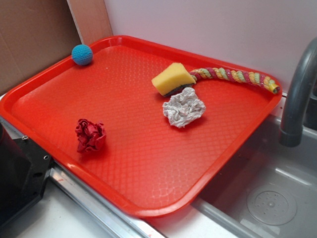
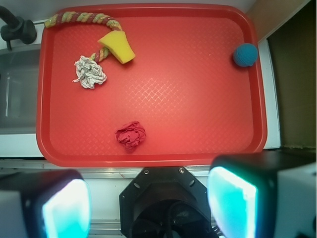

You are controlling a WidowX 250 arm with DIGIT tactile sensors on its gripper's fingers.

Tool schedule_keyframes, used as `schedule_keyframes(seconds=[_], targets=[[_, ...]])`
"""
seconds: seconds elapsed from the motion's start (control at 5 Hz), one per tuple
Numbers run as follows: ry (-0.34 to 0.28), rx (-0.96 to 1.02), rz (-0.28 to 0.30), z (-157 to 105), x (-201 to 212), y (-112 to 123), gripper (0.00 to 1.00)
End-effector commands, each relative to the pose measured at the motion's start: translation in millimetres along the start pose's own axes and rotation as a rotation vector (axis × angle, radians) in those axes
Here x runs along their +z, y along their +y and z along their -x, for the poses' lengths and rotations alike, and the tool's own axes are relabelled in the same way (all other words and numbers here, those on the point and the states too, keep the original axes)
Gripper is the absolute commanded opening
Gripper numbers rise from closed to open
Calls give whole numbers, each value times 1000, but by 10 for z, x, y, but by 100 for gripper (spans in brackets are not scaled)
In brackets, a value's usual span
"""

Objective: Grab the white paper.

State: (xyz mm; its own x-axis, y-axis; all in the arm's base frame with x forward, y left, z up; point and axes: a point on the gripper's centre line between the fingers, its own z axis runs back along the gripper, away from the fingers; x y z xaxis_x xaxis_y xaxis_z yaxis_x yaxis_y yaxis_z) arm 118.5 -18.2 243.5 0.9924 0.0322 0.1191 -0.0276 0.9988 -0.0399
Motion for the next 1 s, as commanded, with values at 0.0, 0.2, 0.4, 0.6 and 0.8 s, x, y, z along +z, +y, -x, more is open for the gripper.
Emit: schedule_keyframes(seconds=[0.0, 0.2, 0.4, 0.6, 0.8], targets=[[0, 0, 0, 0, 0, 0, 100], [-67, -197, 45, -247, -361, -261, 100], [-91, -268, -10, -447, -638, -527, 100], [-79, -369, -2, -654, -1004, -760, 100], [-77, -414, -52, -895, -1413, -885, 100]])
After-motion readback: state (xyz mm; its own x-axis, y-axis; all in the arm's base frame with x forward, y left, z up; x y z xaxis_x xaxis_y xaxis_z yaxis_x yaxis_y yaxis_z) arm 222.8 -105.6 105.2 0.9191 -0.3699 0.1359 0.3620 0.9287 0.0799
